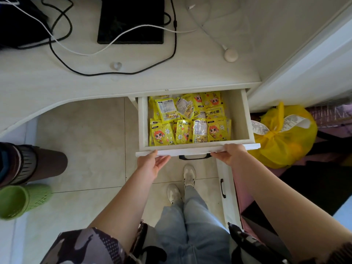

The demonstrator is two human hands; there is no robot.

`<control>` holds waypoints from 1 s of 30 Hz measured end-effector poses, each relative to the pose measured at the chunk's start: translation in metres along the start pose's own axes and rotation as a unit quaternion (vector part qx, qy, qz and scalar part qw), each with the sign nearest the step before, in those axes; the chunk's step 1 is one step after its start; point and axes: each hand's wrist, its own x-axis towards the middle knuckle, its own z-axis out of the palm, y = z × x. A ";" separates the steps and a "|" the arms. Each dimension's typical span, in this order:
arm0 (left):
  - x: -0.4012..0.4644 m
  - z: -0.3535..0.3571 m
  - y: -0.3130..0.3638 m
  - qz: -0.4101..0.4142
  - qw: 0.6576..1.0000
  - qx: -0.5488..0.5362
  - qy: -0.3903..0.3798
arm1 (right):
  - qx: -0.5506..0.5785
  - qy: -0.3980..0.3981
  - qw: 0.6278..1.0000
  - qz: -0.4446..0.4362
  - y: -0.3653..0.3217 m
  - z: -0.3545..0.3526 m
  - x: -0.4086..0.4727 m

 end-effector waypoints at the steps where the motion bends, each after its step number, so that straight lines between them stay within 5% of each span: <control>1: 0.003 0.008 0.009 0.008 1.000 0.001 0.004 | -0.007 -0.002 1.000 -0.005 -0.009 0.005 0.002; 12: 0.030 0.083 0.086 0.046 0.998 0.001 0.038 | 0.045 -0.012 0.999 0.019 -0.110 0.061 0.037; 30: 0.057 0.125 0.141 0.065 0.997 -0.029 -0.041 | 0.003 -0.101 0.994 -0.033 -0.170 0.093 0.047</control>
